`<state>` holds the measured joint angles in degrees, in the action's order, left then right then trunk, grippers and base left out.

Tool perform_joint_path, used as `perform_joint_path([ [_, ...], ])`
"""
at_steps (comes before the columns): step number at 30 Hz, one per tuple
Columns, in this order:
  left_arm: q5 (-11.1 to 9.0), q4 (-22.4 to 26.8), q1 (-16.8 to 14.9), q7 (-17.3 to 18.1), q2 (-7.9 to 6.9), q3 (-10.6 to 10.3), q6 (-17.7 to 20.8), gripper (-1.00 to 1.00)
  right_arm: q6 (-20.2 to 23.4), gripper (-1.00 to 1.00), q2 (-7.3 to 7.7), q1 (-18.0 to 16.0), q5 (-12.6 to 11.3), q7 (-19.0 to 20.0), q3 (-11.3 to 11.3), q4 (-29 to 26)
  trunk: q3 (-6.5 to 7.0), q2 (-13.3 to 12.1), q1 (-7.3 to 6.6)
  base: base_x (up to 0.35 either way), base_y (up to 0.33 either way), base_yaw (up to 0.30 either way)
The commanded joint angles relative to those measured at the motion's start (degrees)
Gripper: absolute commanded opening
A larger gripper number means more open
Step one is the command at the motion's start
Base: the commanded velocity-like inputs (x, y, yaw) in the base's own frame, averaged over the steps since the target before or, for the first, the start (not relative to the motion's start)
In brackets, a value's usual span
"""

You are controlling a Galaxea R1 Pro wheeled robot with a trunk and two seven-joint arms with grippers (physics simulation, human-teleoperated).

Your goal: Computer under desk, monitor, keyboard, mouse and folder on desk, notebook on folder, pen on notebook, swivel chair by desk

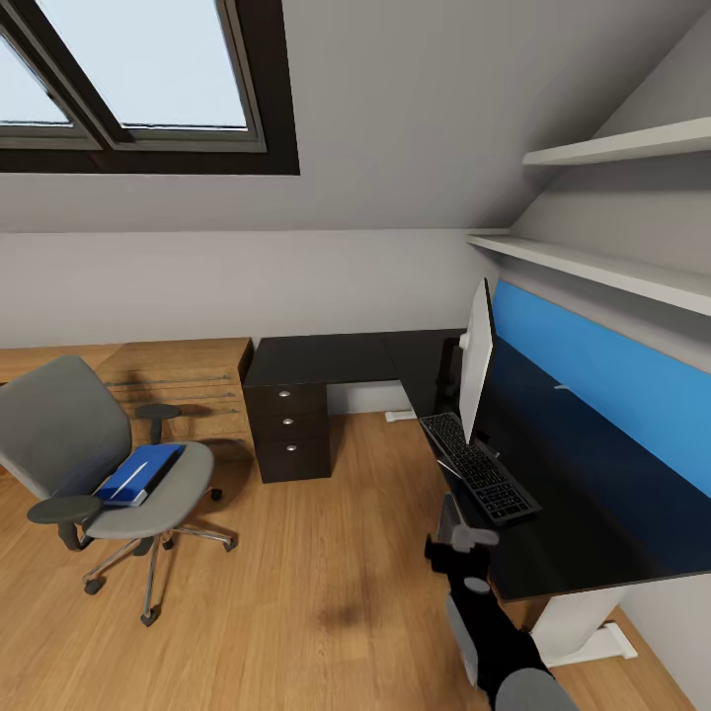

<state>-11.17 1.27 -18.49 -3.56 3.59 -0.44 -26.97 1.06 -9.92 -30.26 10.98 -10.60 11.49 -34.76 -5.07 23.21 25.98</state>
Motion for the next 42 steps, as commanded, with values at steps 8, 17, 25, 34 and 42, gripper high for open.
perform_joint_path([
  [8, -0.16, -0.04, -0.05, -0.13, 0.01, -0.09, -0.24, 1.0, 14.88, 1.0, -0.07, -2.45, 0.54, 2.07, 0.29, -9.62, -0.13, 0.12, 0.03, 0.0, 0.0, 0.0],
  [17, -0.16, -0.04, -0.05, -0.13, -0.14, -0.09, -0.33, 1.0, 24.39, 1.0, -0.07, -2.77, -2.21, 3.43, 0.61, -21.29, -0.13, 0.12, 0.03, 0.0, -0.008, 0.0],
  [25, -0.16, -0.04, -0.05, -0.18, -0.77, -0.09, -0.36, 1.0, 25.36, 1.0, 0.78, -2.71, -4.65, 8.11, 0.68, -23.35, -0.13, 0.12, 0.03, 0.046, -0.179, 0.0],
  [34, -0.16, -0.04, -0.05, -0.22, -1.25, -0.09, -0.37, 1.0, 25.48, 1.0, 2.67, -2.7, -5.07, 9.32, 0.83, -23.75, -0.13, 0.12, 0.03, 0.063, -0.127, 0.0],
  [42, -0.18, -0.04, -0.05, -0.22, -1.36, -0.02, -0.39, 1.0, 25.47, 1.0, 4.13, -2.7, -5.09, 9.44, 1.07, -23.53, -0.13, 0.12, 0.03, 0.163, -0.068, 0.0],
])
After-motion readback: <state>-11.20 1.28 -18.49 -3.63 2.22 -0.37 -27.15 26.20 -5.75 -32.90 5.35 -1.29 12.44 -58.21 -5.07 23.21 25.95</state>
